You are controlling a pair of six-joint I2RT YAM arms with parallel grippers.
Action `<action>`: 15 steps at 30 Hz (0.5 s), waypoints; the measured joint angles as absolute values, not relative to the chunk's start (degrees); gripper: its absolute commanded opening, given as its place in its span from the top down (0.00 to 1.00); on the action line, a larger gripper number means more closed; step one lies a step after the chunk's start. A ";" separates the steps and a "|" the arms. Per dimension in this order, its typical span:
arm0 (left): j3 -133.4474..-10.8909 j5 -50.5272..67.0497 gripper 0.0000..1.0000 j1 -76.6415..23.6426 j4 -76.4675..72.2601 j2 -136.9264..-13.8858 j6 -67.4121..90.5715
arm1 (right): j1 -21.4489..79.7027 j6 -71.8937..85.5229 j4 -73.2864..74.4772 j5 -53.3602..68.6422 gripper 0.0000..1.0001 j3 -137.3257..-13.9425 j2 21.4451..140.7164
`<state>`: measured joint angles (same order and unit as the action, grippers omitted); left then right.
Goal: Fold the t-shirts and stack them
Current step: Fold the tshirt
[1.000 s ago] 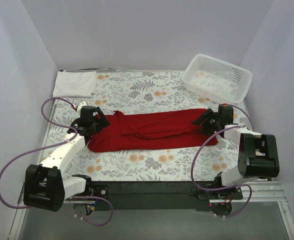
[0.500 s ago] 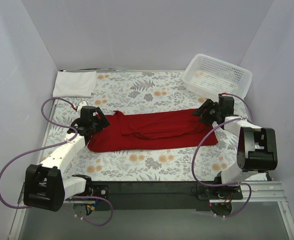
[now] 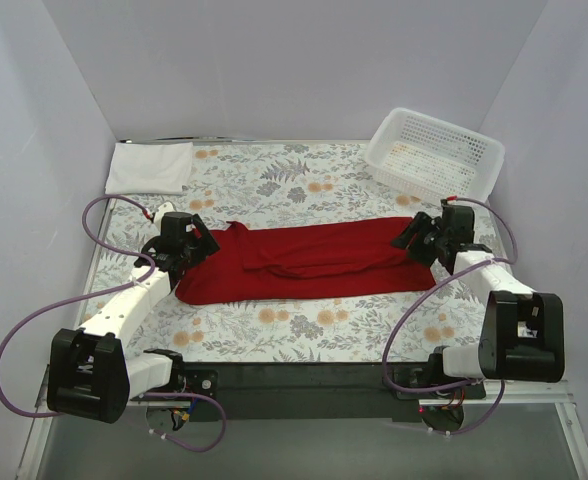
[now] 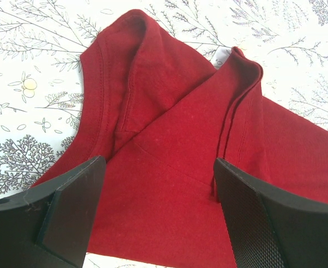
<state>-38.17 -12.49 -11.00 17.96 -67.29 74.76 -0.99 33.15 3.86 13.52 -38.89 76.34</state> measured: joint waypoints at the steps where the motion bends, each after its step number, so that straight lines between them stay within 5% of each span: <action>1: -38.17 -12.60 0.23 -11.00 17.96 -67.29 74.76 | -0.99 33.17 3.90 13.69 0.35 -38.28 76.69; 15: -38.09 -13.13 0.23 -11.00 17.98 -66.85 74.76 | -0.99 35.57 0.93 16.73 0.35 -35.22 82.46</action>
<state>-38.09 -13.13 -11.00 17.98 -66.85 74.76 -0.99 35.57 0.93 16.73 -35.22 82.46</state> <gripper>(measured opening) 0.774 0.647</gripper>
